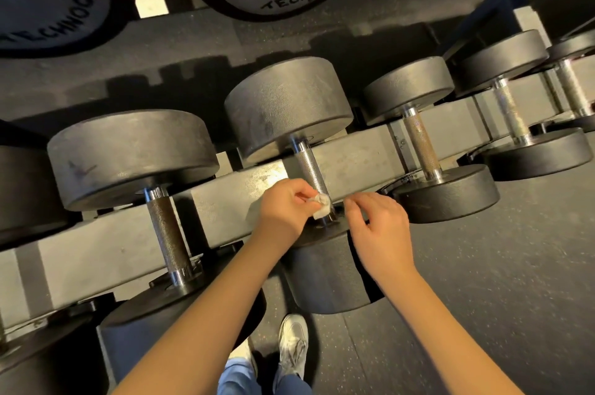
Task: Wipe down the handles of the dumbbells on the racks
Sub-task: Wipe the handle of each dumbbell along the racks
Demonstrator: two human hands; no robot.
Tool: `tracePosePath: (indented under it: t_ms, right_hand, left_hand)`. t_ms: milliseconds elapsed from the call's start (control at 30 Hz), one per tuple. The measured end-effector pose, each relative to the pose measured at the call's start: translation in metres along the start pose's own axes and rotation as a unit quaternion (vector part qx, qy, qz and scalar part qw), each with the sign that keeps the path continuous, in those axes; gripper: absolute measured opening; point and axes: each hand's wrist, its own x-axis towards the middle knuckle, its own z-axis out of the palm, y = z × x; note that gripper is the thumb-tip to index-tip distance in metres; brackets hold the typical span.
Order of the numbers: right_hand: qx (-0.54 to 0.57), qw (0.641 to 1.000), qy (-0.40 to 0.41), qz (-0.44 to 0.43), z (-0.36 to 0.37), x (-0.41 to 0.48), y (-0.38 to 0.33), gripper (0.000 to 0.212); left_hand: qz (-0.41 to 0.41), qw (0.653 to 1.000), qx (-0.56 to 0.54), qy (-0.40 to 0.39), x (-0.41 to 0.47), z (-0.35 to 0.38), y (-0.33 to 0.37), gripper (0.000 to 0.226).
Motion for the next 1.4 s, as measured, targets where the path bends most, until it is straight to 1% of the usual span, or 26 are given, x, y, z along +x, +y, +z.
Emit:
tracePosePath:
  t_ms: [33, 67, 133, 200, 267, 333, 400, 433, 467, 500, 533, 600, 633, 667, 733, 833, 933, 1033, 1133, 1233, 1333, 1400]
  right_hand:
    - [0.009, 0.999, -0.028, -0.019, -0.003, 0.004, -0.003, 0.043]
    - [0.03, 0.997, -0.063, -0.019, -0.007, 0.009, -0.006, 0.041]
    - [0.093, 0.988, -0.125, 0.005, -0.015, 0.02, -0.017, 0.035]
    - [0.179, 0.968, -0.171, 0.033, -0.021, 0.03, -0.026, 0.025]
    - [0.277, 0.938, -0.197, 0.063, -0.025, 0.039, -0.033, 0.018]
    - [0.361, 0.903, -0.213, 0.093, -0.029, 0.045, -0.035, 0.014]
    - [0.444, 0.86, -0.22, 0.122, -0.032, 0.049, -0.036, 0.012]
    - [0.47, 0.845, -0.213, 0.139, -0.031, 0.051, -0.035, 0.012]
    - [0.473, 0.845, -0.194, 0.155, -0.03, 0.055, -0.033, 0.012]
    - [0.46, 0.856, -0.166, 0.166, -0.026, 0.058, -0.031, 0.011]
    - [0.431, 0.877, -0.132, 0.169, -0.021, 0.062, -0.028, 0.008]
    - [0.347, 0.921, -0.08, 0.158, -0.008, 0.069, -0.024, 0.004]
    - [0.3, 0.939, -0.079, 0.151, -0.001, 0.071, -0.024, 0.004]
    - [0.253, 0.952, -0.096, 0.146, 0.006, 0.074, -0.024, 0.006]
    - [0.177, 0.964, -0.141, 0.138, 0.014, 0.081, -0.024, 0.011]
    - [0.15, 0.966, -0.156, 0.139, 0.018, 0.089, -0.02, 0.022]
    - [0.148, 0.971, -0.137, 0.128, 0.022, 0.088, -0.019, 0.021]
    - [0.214, 0.962, -0.092, 0.141, 0.027, 0.095, -0.027, 0.014]
    - [0.261, 0.953, -0.071, 0.138, 0.031, 0.112, -0.034, 0.011]
    - [0.261, 0.95, -0.102, 0.141, 0.029, 0.105, -0.027, 0.011]
    - [0.206, 0.952, -0.174, 0.144, 0.02, 0.088, -0.013, 0.012]
    - [0.176, 0.957, -0.187, 0.137, 0.019, 0.09, -0.011, 0.01]
  left_hand:
    - [0.017, 1.0, -0.015, 0.0, -0.003, -0.003, 0.005, 0.006]
    - [0.031, 0.999, -0.033, -0.007, -0.005, -0.007, 0.009, 0.007]
    - [0.056, 0.996, -0.07, -0.026, -0.009, -0.013, 0.018, 0.015]
    - [0.081, 0.993, -0.082, -0.017, -0.009, -0.018, 0.026, 0.022]
    - [0.105, 0.992, -0.07, 0.009, -0.008, -0.023, 0.032, 0.019]
    - [0.136, 0.99, -0.032, 0.037, -0.006, -0.027, 0.037, 0.014]
    - [0.199, 0.976, 0.033, 0.081, -0.004, -0.035, 0.041, 0.01]
    - [0.247, 0.96, 0.07, 0.113, -0.003, -0.039, 0.043, 0.011]
    - [0.294, 0.938, 0.106, 0.147, -0.001, -0.044, 0.044, 0.015]
    - [0.329, 0.917, 0.14, 0.176, 0.002, -0.048, 0.043, 0.02]
    - [0.345, 0.901, 0.17, 0.199, 0.006, -0.051, 0.042, 0.026]
    - [0.328, 0.894, 0.219, 0.213, 0.014, -0.057, 0.037, 0.036]
    - [0.318, 0.895, 0.235, 0.207, 0.018, -0.058, 0.033, 0.038]
    - [0.316, 0.894, 0.245, 0.201, 0.02, -0.059, 0.028, 0.039]
    - [0.326, 0.89, 0.25, 0.199, 0.022, -0.058, 0.021, 0.037]
    - [0.328, 0.89, 0.238, 0.208, 0.023, -0.058, 0.02, 0.035]
    - [0.328, 0.891, 0.23, 0.214, 0.022, -0.056, 0.02, 0.035]
    - [0.329, 0.89, 0.23, 0.217, 0.021, -0.056, 0.02, 0.036]
    - [0.333, 0.886, 0.244, 0.213, 0.02, -0.057, 0.021, 0.038]
    - [0.326, 0.887, 0.249, 0.212, 0.019, -0.057, 0.022, 0.039]
    - [0.32, 0.891, 0.243, 0.212, 0.018, -0.056, 0.022, 0.039]
    - [0.319, 0.891, 0.243, 0.215, 0.018, -0.055, 0.022, 0.039]
